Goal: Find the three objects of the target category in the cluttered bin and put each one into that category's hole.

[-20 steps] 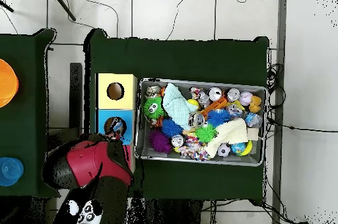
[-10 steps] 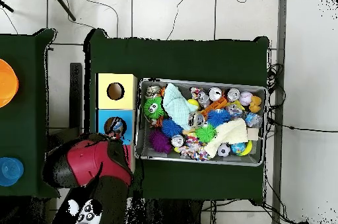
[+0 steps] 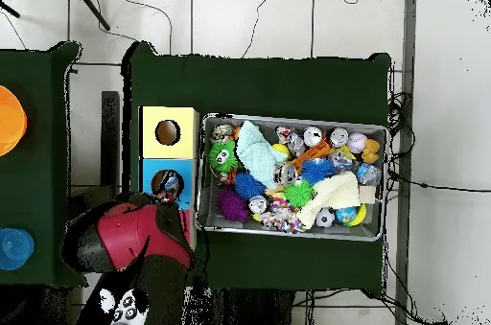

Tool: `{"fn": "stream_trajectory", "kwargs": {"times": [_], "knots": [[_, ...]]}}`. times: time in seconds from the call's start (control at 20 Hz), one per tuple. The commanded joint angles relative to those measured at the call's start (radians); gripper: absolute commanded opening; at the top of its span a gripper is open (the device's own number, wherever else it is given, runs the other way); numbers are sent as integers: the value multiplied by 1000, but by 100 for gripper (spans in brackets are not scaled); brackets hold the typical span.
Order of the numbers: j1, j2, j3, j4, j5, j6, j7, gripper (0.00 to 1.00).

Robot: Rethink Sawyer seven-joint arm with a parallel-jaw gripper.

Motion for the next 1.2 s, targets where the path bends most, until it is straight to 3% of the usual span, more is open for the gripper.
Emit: {"fn": "stream_trajectory", "kwargs": {"times": [0.05,0.7,1.2], "knots": [[-32,122,100,69,21,51,120,0],[-90,152,185,78,30,137,31,0],[-132,167,236,91,21,142,3,0]]}}
